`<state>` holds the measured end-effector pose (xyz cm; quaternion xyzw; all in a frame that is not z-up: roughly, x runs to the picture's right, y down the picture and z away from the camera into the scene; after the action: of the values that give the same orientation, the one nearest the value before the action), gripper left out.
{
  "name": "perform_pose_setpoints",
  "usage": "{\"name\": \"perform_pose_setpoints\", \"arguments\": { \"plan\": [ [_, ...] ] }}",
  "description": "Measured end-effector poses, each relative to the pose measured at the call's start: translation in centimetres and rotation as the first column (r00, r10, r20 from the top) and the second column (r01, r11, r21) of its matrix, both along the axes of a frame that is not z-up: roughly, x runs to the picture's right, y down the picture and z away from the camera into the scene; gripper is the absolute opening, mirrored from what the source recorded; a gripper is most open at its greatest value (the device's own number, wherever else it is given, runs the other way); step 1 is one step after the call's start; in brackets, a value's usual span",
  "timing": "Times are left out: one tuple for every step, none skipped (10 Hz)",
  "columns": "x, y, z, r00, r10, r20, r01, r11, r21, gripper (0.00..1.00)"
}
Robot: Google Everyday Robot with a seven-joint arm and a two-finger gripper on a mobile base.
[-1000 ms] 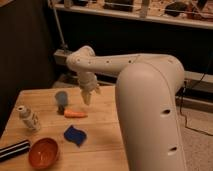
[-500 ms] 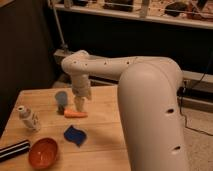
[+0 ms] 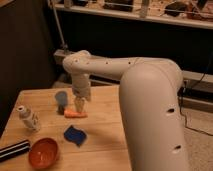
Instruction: Drag the pepper across the table
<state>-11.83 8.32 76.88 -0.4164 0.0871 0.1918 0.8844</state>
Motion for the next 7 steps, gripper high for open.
{"name": "perform_pose_setpoints", "arguments": {
  "plan": [
    [-0.3,0.3,0.0,0.999,-0.033,-0.004,0.033,0.9995,-0.001,0.65],
    [-1.2,0.7,-0.1,0.997,-0.074,0.015,0.074,0.9973,0.001,0.65],
    [-2.2,1.0,-0.2,0.989,-0.129,0.07,0.128,0.9916,0.018,0.65],
    [-3.1,1.2,-0.4,0.979,-0.16,0.127,0.156,0.987,0.036,0.65],
    [-4.9,1.4,-0.6,0.955,-0.193,0.226,0.181,0.9806,0.076,0.65],
    [-6.2,1.6,-0.8,0.922,-0.218,0.319,0.188,0.9743,0.125,0.65],
    [-6.9,1.7,-0.8,0.879,-0.245,0.408,0.182,0.965,0.189,0.65]
  ]
}}
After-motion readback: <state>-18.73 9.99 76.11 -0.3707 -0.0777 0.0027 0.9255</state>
